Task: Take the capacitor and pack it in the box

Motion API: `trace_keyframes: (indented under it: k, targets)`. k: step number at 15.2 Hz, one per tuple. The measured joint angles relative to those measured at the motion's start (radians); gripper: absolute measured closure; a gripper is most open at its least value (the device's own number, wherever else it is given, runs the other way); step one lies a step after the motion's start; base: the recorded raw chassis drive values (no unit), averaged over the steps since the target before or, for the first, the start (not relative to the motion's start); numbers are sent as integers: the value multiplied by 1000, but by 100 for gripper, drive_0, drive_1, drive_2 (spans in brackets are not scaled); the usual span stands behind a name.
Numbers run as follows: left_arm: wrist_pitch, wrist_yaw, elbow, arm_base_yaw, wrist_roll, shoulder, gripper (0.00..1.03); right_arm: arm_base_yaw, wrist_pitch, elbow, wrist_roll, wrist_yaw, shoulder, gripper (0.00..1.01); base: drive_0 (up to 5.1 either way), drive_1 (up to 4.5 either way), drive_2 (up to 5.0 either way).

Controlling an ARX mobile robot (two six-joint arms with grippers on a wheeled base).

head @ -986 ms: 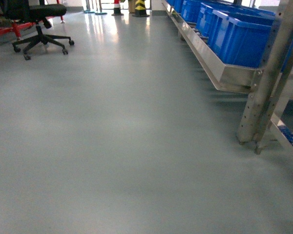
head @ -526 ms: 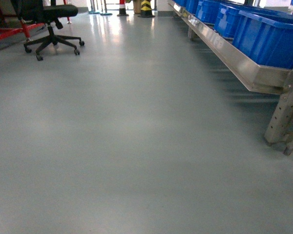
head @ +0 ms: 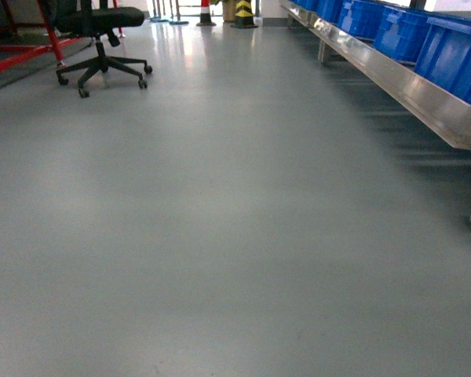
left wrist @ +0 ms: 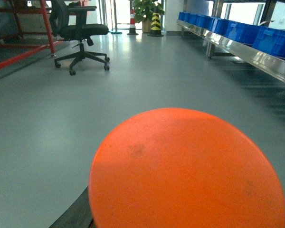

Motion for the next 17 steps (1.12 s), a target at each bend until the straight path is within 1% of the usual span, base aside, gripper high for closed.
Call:
trace_keyframes:
  k: [17]
  targets:
    - [2,0,0,0,0,0,59,0,-3,0,0,0,0,3,-496,250,250]
